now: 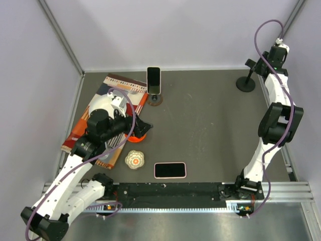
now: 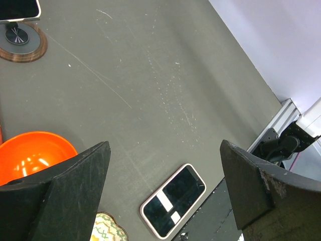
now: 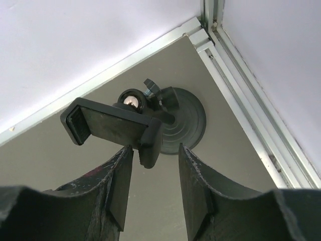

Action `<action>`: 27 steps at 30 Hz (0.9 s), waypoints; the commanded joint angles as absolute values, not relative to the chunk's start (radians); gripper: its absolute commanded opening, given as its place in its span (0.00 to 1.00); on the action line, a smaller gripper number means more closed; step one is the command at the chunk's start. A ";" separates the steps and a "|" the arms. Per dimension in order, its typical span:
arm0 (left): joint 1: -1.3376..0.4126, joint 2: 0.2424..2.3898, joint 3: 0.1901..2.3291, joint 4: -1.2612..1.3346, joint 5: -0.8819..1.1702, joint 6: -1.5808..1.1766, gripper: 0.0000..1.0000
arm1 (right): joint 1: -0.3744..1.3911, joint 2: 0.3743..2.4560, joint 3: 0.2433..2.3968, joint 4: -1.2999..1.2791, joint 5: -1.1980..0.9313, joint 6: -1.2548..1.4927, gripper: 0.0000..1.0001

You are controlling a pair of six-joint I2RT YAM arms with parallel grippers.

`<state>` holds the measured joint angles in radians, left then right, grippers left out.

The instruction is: Place the phone on the phone stand

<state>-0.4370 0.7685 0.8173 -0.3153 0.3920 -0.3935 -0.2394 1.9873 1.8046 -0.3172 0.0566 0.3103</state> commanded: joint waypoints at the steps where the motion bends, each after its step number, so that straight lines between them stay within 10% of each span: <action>1: -0.434 0.767 0.853 -0.272 0.405 -0.382 0.95 | -0.227 2.009 1.862 -0.268 0.051 0.241 0.40; 11: -0.433 0.775 0.854 -0.293 0.399 -0.368 0.95 | -0.227 2.019 1.862 -0.223 0.005 0.140 0.00; 27: -0.433 0.707 0.857 -0.304 0.273 -0.365 0.94 | -0.094 1.727 1.568 -0.107 -0.184 0.176 0.00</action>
